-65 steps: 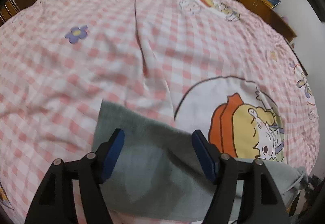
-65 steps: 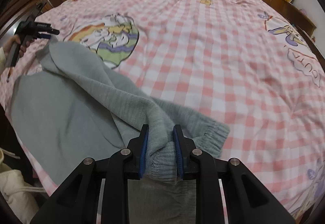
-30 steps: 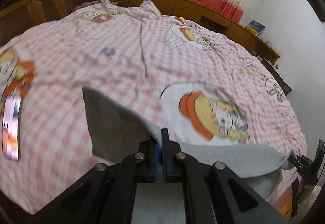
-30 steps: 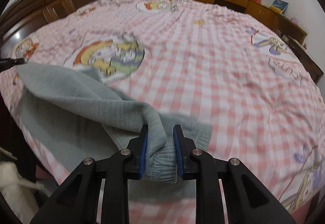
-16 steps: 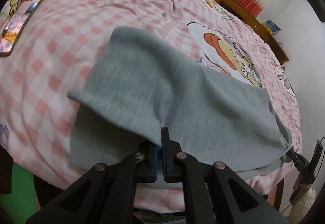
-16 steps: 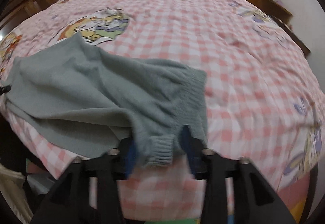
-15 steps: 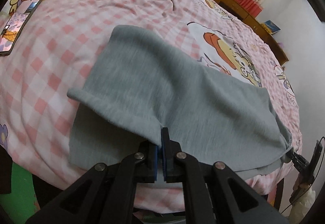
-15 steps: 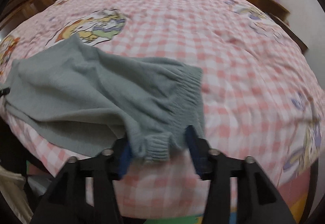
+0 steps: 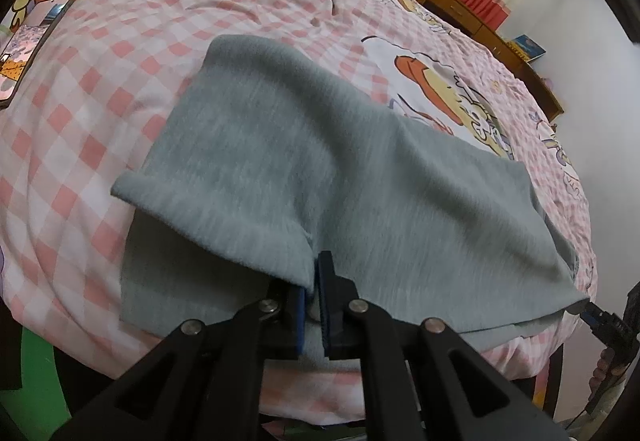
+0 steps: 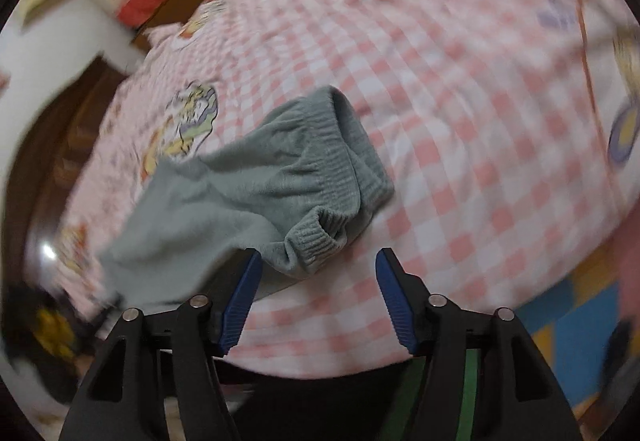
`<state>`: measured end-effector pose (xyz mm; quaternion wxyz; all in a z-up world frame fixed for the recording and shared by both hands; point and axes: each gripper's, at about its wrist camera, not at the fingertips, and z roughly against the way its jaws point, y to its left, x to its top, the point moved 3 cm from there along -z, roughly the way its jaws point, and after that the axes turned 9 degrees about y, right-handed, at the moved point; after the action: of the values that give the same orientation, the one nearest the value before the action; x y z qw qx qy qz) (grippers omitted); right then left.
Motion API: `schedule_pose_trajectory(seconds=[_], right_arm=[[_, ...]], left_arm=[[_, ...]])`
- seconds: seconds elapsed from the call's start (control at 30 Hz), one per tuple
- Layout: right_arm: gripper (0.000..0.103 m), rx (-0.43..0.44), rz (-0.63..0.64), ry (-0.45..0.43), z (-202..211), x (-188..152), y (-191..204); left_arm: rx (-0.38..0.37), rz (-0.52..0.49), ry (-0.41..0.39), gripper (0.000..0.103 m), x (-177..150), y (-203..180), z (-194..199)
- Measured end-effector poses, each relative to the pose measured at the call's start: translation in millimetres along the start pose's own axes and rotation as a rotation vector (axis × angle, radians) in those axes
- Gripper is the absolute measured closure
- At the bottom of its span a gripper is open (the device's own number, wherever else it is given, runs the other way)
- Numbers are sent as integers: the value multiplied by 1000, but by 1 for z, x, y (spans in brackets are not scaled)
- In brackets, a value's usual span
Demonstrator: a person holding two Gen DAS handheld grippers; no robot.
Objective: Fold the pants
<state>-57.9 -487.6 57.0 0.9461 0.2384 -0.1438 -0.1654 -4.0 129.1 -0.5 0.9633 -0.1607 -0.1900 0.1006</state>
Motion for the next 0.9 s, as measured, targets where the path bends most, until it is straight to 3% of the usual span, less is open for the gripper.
schedule_pose_trajectory(seconds=[0.1, 0.2, 0.43, 0.5, 0.53, 0.57, 0.67, 0.9], right_arm=[[39, 67, -134, 32, 2, 11, -8], [38, 69, -249, 61, -7, 21, -13], [38, 53, -335, 177, -43, 26, -7], [50, 48, -354, 195, -47, 27, -5], [68, 42, -344, 200, -48, 28, -4], [80, -2, -316, 205, -45, 31, 0], [89, -38, -275, 178, -34, 43, 10], [92, -64, -105, 33, 18, 102, 60]], left_arm=[[-12, 10, 7, 99, 0, 1, 0], [-24, 15, 7, 99, 0, 4, 1], [-41, 18, 7, 98, -1, 5, 2], [-45, 20, 7, 98, -1, 6, 2], [-46, 21, 8, 98, -1, 6, 2], [-44, 19, 7, 99, -1, 6, 2], [-42, 8, -2, 99, 0, 5, 5], [-104, -18, -34, 100, 26, -9, 31]])
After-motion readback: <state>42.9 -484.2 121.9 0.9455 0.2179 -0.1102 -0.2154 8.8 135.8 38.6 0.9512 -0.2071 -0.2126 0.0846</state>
